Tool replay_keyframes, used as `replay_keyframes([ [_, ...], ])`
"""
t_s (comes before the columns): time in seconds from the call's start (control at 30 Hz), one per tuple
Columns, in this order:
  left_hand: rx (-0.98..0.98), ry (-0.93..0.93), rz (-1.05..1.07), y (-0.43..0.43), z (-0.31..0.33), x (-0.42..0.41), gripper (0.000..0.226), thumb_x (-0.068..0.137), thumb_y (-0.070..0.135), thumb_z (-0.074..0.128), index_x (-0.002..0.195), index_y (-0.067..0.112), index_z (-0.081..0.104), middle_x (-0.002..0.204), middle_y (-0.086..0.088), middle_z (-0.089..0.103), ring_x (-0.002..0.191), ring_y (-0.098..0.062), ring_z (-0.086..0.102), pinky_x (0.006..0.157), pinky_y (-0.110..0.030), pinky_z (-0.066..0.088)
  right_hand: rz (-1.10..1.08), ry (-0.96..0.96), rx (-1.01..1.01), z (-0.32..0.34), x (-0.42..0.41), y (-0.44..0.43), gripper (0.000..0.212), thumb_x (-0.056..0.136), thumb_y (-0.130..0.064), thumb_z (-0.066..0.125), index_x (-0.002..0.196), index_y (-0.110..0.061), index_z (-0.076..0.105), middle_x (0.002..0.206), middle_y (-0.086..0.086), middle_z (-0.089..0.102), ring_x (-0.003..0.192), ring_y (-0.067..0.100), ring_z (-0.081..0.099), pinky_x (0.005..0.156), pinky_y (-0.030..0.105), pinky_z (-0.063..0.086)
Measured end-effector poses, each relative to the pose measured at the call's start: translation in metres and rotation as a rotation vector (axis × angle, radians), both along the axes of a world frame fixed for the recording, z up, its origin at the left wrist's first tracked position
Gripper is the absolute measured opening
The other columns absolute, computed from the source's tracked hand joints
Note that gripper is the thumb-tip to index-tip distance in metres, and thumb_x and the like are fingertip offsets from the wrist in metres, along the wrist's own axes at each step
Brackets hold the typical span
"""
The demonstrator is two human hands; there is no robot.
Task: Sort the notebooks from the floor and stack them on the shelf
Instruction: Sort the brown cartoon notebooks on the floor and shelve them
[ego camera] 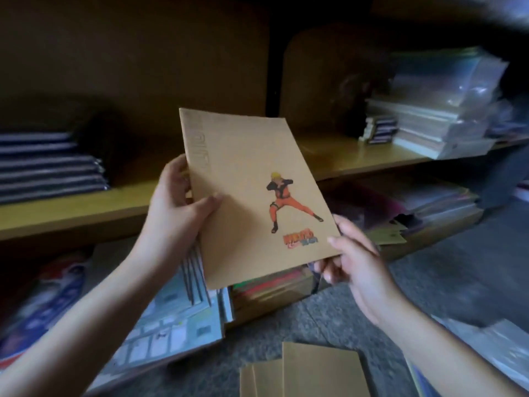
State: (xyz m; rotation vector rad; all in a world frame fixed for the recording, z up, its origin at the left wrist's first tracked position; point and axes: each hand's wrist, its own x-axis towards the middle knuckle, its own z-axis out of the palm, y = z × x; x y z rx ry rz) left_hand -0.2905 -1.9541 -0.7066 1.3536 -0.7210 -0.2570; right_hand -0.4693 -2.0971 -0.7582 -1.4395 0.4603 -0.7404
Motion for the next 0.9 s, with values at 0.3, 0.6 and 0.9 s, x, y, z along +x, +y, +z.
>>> replay_keyframes([
  [0.3,0.672,-0.995,0.213,0.029,-0.008,0.019,0.038,0.095,0.039,0.045,0.130,0.028,0.053,0.135,0.005,0.052,0.130,-0.016,0.043,0.107,-0.029,0.033,0.122,0.119,0.028,0.033,0.090,0.006,0.025,0.100,-0.011,0.036,0.105,-0.019,0.059,0.062,0.005,0.066,0.053,0.011,0.053,0.050,0.020,0.040],
  [0.6,1.023,-1.258,0.378,0.015,-0.012,0.026,0.054,0.100,0.024,0.038,0.149,0.028,0.016,0.154,-0.003,0.026,0.139,-0.020,0.031,0.110,-0.032,0.032,0.014,0.230,-0.356,0.032,0.104,0.012,0.059,0.092,-0.024,0.055,0.144,-0.028,0.027,0.091,0.000,0.064,0.070,0.009,0.058,0.057,0.021,0.050],
  [0.9,0.923,-0.982,0.596,0.022,0.006,0.045,0.016,0.092,0.025,0.058,0.102,0.028,0.070,0.091,0.004,0.071,0.080,-0.018,0.065,0.061,-0.025,0.042,-0.073,0.329,-1.265,0.031,0.127,0.021,0.044,0.095,-0.030,0.044,0.139,-0.030,0.040,0.141,-0.017,0.040,0.129,-0.003,0.027,0.105,0.015,0.016],
])
